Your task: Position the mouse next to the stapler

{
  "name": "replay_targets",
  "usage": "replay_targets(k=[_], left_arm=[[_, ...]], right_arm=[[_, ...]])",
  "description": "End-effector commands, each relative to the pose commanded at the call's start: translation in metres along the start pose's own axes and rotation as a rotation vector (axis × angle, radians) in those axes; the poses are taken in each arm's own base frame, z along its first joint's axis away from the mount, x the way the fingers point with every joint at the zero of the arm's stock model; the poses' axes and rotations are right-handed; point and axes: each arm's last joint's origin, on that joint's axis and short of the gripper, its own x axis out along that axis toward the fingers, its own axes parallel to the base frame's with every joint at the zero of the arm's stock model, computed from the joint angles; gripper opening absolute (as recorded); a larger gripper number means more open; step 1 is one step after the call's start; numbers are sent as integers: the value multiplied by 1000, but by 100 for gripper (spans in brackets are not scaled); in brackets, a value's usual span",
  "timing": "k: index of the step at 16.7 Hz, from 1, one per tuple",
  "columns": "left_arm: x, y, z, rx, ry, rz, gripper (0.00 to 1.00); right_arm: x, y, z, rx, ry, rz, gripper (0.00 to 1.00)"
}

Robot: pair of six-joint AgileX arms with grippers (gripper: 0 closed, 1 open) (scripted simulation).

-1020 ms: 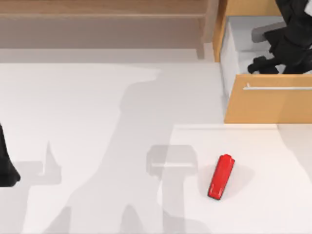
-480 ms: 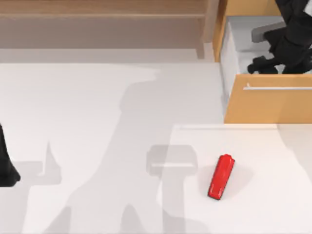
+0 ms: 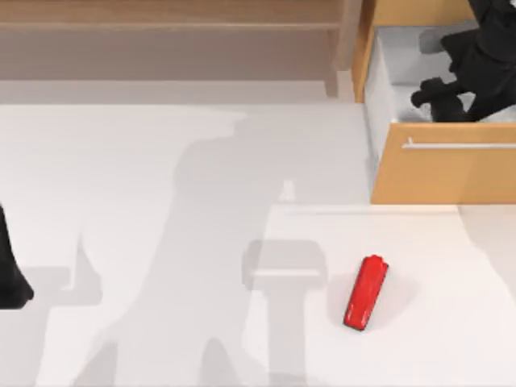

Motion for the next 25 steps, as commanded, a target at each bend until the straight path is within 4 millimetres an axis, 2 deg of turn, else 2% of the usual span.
replay_targets(k=[4, 8, 10, 13, 15, 18, 21, 25], left_arm=[[0, 0, 0, 0, 0, 0, 100], [0, 0, 0, 0, 0, 0, 100], [0, 0, 0, 0, 0, 0, 100], [0, 0, 0, 0, 0, 0, 100], [0, 0, 0, 0, 0, 0, 100], [0, 0, 0, 0, 0, 0, 100], [0, 0, 0, 0, 0, 0, 100], [0, 0, 0, 0, 0, 0, 100]], right_arm=[[-56, 8, -8, 79, -100, -29, 0], [-114, 27, -30, 181, -223, -35, 0], [-135, 40, -46, 228, -269, -24, 0], [-151, 62, -75, 284, -302, 4, 0], [-152, 75, -95, 310, -300, 22, 0], [-139, 92, -123, 332, -262, 41, 0], [-111, 102, -148, 340, -191, 40, 0], [-63, 107, -174, 341, -66, 11, 0]])
